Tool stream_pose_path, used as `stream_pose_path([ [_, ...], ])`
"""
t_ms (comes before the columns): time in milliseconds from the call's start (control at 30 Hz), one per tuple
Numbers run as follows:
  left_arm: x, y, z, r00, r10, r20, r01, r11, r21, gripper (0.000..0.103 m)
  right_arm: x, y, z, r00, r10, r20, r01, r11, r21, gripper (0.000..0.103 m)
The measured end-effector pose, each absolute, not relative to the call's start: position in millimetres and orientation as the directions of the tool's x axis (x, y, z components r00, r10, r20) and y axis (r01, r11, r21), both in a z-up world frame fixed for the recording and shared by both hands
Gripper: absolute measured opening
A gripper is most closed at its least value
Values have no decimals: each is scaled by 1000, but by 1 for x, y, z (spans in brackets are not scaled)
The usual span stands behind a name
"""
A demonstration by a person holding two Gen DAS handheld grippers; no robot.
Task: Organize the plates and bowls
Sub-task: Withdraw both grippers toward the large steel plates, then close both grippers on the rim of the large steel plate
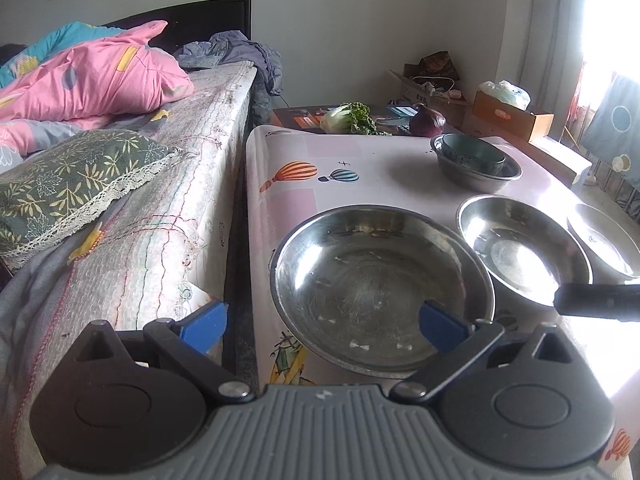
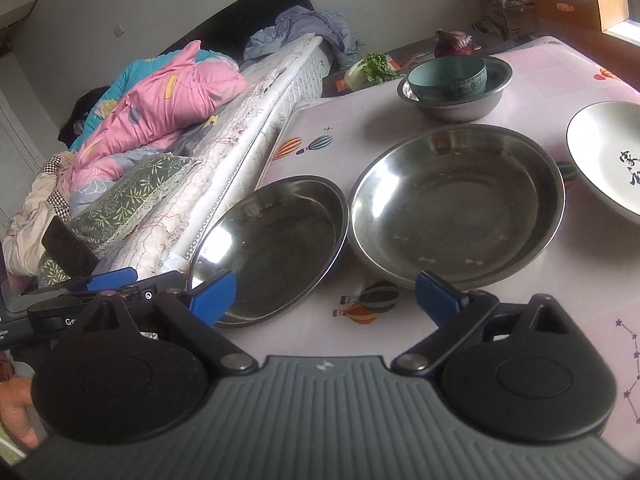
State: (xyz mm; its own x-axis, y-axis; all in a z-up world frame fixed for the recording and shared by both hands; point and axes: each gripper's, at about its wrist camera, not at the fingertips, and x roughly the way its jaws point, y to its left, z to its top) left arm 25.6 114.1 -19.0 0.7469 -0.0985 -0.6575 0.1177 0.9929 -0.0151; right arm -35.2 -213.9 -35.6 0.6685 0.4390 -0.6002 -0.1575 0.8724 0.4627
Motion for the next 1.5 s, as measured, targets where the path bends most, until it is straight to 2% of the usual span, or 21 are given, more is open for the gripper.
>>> stream_pose_path([
  [200,40,116,-27,728,-88,-680,106,994,-14,94,-20,-200,-52,619,490,-614,-124,833,539,75],
  [267,44,116,-31,717,-87,-691,103,994,-18,88,-15,-196,-57,607,507,-611,-120,819,561,68],
  [400,54,113,-37,693,-83,-716,106,994,-14,76,-3,-188,-64,598,512,-617,-113,816,567,61],
  [467,58,113,-41,680,-76,-730,99,995,-11,69,3,-187,-68,589,514,-623,-101,812,575,54],
  [567,63,117,-47,658,-71,-750,85,996,-20,59,11,-187,-73,582,518,-626,-86,805,587,50],
  [633,65,119,-50,643,-75,-762,76,997,-34,44,15,-186,-77,578,521,-628,-79,802,593,47],
  [700,67,122,-53,625,-87,-775,72,996,-54,33,18,-186,-81,572,524,-632,-72,799,597,43],
  [800,68,126,-57,606,-110,-788,68,994,-86,25,23,-184,-85,562,527,-637,-68,798,599,31],
  [867,67,128,-57,605,-118,-788,69,993,-96,25,25,-184,-87,558,529,-639,-67,797,600,20],
  [967,67,130,-57,598,-132,-791,67,991,-115,24,26,-183,-90,550,532,-644,-66,797,601,14],
  [1500,37,127,-55,567,-175,-805,106,984,-140,25,12,-191,-89,495,560,-664,-107,798,593,13],
])
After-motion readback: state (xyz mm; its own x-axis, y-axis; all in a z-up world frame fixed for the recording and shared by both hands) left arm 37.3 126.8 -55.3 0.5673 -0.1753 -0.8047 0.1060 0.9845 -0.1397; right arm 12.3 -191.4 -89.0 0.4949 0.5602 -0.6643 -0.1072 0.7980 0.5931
